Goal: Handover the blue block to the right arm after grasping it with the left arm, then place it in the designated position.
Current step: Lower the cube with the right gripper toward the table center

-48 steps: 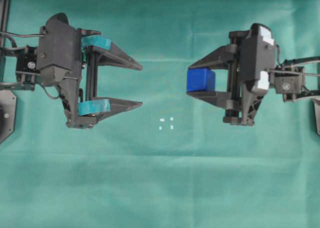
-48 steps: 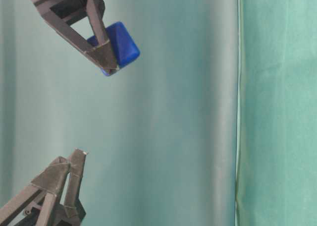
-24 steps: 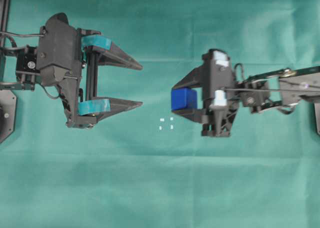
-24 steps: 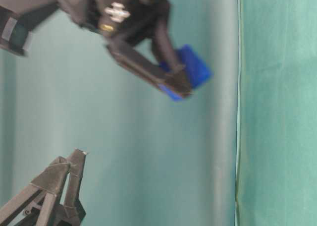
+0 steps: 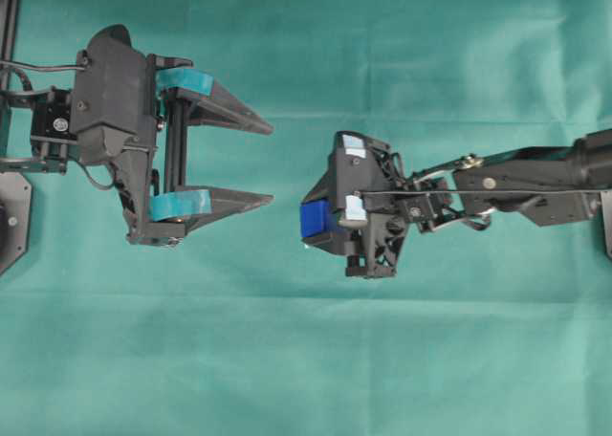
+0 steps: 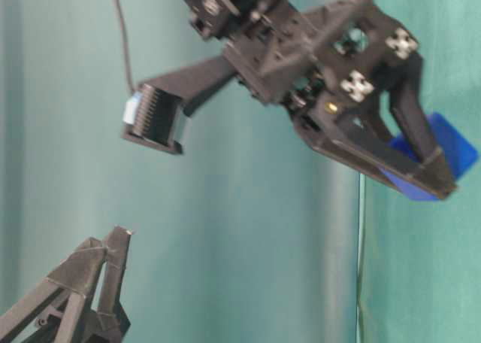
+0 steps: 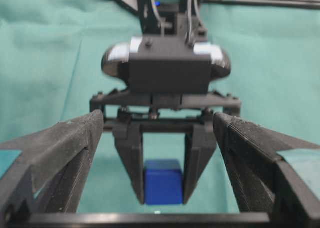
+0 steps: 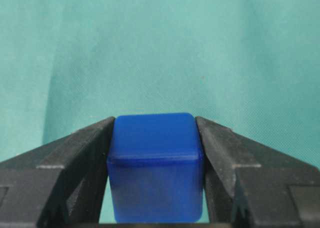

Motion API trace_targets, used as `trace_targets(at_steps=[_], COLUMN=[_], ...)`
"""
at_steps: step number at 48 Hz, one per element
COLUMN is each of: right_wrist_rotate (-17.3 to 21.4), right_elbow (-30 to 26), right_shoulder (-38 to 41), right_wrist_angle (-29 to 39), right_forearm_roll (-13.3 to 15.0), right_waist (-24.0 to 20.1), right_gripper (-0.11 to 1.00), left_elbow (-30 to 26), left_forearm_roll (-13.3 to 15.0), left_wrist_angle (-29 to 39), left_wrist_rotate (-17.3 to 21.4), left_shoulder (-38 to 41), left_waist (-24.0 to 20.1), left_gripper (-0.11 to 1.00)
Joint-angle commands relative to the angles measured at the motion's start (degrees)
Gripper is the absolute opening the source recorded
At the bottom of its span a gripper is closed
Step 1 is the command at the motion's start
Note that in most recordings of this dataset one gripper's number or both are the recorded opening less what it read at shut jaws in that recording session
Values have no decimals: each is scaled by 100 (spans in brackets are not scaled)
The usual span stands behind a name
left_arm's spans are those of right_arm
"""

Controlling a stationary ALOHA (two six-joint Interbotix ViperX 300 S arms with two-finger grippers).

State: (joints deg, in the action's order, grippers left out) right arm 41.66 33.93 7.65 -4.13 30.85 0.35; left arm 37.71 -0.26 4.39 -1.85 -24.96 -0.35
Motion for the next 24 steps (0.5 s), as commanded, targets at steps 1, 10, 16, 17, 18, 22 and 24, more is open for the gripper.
trace_targets(at_steps=[1, 10, 16, 17, 18, 22, 24], right_wrist_rotate=[9, 9, 9, 9, 9, 9, 9], right_elbow=[-229, -387, -457, -466, -466, -475, -475], right_shoulder=[79, 422, 606, 624, 659, 712, 729], right_wrist_angle=[-79, -114, -193, -211, -237, -325, -360], right_forearm_roll=[-26, -35, -123, -132, -149, -185, -185], right_waist=[62, 88, 97, 97, 97, 97, 97], right_gripper=[52, 52, 52, 52, 52, 52, 52], left_elbow=[-132, -123, -132, -132, -123, -132, -132], left_forearm_roll=[9, 9, 9, 9, 9, 9, 9], left_wrist_angle=[-26, -26, -26, -26, -26, -26, -26], left_wrist_rotate=[0, 0, 0, 0, 0, 9, 0], left_shoulder=[-35, -35, -35, -35, -35, -35, -35], left_waist=[-9, -9, -9, -9, -9, -9, -9], left_gripper=[100, 100, 100, 100, 100, 100, 100])
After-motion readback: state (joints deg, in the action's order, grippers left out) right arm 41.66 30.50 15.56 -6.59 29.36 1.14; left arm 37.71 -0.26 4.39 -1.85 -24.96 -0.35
